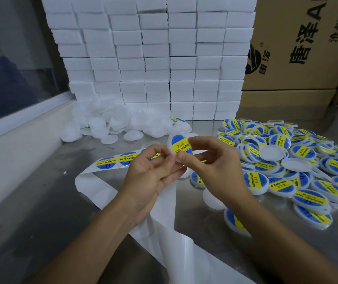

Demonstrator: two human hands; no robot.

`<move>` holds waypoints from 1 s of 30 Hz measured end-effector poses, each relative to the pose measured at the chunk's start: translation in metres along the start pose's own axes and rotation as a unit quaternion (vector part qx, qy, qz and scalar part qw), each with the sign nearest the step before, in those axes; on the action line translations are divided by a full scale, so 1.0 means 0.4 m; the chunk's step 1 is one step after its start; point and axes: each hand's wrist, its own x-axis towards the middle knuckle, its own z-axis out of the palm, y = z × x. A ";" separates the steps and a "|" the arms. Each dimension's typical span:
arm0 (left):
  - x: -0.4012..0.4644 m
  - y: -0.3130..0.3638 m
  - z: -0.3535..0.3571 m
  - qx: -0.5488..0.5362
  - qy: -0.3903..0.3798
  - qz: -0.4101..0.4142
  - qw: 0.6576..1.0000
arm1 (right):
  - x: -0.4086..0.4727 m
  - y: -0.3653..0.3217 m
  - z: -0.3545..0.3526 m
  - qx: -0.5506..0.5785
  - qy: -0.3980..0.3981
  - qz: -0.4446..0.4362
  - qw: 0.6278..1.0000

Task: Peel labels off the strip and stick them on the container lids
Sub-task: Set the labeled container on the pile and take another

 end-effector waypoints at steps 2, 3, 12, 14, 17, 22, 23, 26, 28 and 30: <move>-0.001 0.000 0.001 0.012 -0.007 -0.006 1.000 | 0.005 0.001 -0.003 0.017 -0.001 0.020 1.000; -0.002 0.000 0.000 0.018 -0.011 -0.008 1.000 | 0.008 0.001 -0.003 0.029 0.000 0.030 0.999; -0.005 -0.004 0.007 0.052 -0.014 -0.013 0.998 | 0.011 0.017 -0.009 0.031 0.028 0.015 0.999; -0.006 0.000 0.008 0.053 -0.009 -0.004 0.999 | 0.004 0.016 0.002 -0.001 0.000 0.016 1.000; -0.006 -0.001 0.006 0.082 -0.007 0.001 0.997 | -0.003 0.017 0.010 -0.018 -0.024 0.028 0.999; -0.007 -0.006 -0.003 0.143 -0.028 -0.007 0.989 | 0.010 0.022 -0.003 -0.005 0.027 0.022 0.999; -0.007 -0.005 -0.003 0.146 -0.034 -0.005 0.989 | 0.010 0.022 -0.005 -0.002 0.031 0.018 0.999; -0.006 -0.005 -0.006 0.172 -0.046 0.008 0.984 | 0.006 0.024 -0.005 -0.016 0.030 0.006 0.999; -0.007 -0.007 -0.005 0.215 -0.049 0.027 0.975 | 0.000 0.018 -0.006 -0.053 0.025 0.014 0.998; -0.008 -0.009 -0.003 0.251 -0.053 0.042 0.966 | -0.002 0.010 -0.006 -0.064 0.021 0.033 0.997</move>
